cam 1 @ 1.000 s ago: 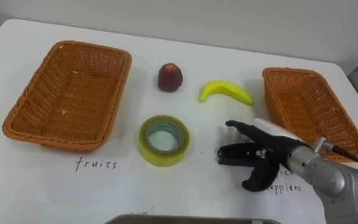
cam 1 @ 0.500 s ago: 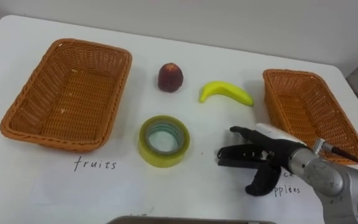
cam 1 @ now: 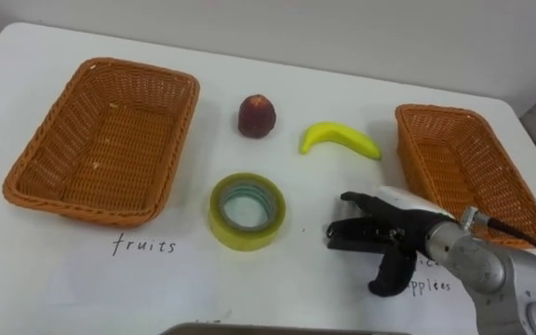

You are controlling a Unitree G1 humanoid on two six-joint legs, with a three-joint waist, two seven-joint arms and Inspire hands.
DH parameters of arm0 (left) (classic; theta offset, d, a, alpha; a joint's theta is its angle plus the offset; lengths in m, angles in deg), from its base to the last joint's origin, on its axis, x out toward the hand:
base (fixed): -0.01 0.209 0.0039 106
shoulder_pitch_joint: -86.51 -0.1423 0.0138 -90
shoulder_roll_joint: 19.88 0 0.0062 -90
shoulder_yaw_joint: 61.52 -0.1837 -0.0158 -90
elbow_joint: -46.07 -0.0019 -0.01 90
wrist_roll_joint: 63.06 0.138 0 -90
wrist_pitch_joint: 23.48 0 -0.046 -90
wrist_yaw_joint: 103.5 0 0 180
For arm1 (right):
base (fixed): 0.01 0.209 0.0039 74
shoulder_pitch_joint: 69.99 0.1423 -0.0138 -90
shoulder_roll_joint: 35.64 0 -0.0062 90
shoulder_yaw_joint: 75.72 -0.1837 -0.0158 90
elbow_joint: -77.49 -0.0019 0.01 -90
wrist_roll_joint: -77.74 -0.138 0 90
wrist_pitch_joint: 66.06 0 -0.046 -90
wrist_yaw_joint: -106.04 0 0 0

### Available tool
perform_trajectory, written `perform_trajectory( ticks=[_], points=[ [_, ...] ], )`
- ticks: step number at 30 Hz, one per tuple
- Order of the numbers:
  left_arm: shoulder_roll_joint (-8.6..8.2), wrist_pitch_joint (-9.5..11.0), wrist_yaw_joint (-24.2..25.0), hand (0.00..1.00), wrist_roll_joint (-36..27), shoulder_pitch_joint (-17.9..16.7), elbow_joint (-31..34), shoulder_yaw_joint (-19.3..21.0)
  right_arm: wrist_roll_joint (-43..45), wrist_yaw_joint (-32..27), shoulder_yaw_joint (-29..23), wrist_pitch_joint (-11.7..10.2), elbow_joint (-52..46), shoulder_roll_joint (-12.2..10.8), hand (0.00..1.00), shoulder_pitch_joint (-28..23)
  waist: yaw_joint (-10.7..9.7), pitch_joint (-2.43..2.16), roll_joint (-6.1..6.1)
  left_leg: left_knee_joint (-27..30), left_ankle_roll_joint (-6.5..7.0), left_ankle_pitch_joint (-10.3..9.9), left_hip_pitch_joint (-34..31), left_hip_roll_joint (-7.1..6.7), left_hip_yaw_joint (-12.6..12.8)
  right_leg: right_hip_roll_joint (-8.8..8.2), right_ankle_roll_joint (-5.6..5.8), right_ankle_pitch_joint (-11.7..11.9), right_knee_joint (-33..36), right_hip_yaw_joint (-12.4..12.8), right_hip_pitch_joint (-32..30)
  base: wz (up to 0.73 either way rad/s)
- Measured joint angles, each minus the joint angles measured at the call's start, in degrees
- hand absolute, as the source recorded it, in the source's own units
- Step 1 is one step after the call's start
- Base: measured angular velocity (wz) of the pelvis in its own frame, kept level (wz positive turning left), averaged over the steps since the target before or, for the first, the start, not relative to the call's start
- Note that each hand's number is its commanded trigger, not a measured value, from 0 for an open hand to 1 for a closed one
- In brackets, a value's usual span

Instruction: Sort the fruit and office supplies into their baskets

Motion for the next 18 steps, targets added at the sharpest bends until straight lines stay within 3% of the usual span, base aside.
perform_trajectory(
  ticks=[5, 10, 18],
  points=[
    [-0.18, 0.0, -1.1, 0.00, 0.0, 0.0, 0.0, -0.9, 0.1, -0.6, 0.0, 0.0, -0.1, -0.2, 0.00, 0.0, 0.5, 0.04, 0.72, 0.0, 0.00, 0.0, 0.1, 0.00, -0.1, -0.03, 0.00, 0.0, 0.0, -0.1, 0.1, 0.00],
    [-0.69, 0.0, -1.1, 0.00, 0.0, 0.0, 0.1, -0.9, 2.5, -0.7, 0.0, 0.0, -0.3, -2.3, 0.00, 0.3, 0.7, 0.06, 0.88, 0.0, 0.00, 0.0, -0.1, 0.01, 0.0, -0.01, 0.00, 0.0, 0.0, -0.1, -0.2, -0.01],
    [-0.77, 0.0, -1.3, 0.00, -0.5, 0.0, 0.6, -1.3, 4.4, -0.7, 1.5, 0.1, -0.5, -2.5, 0.00, 0.6, 0.7, -0.04, 1.03, 0.1, -0.03, 0.0, 0.1, 0.00, 0.0, 0.02, 0.00, 0.0, 0.0, 0.1, 0.0, 0.00]
  ],
)
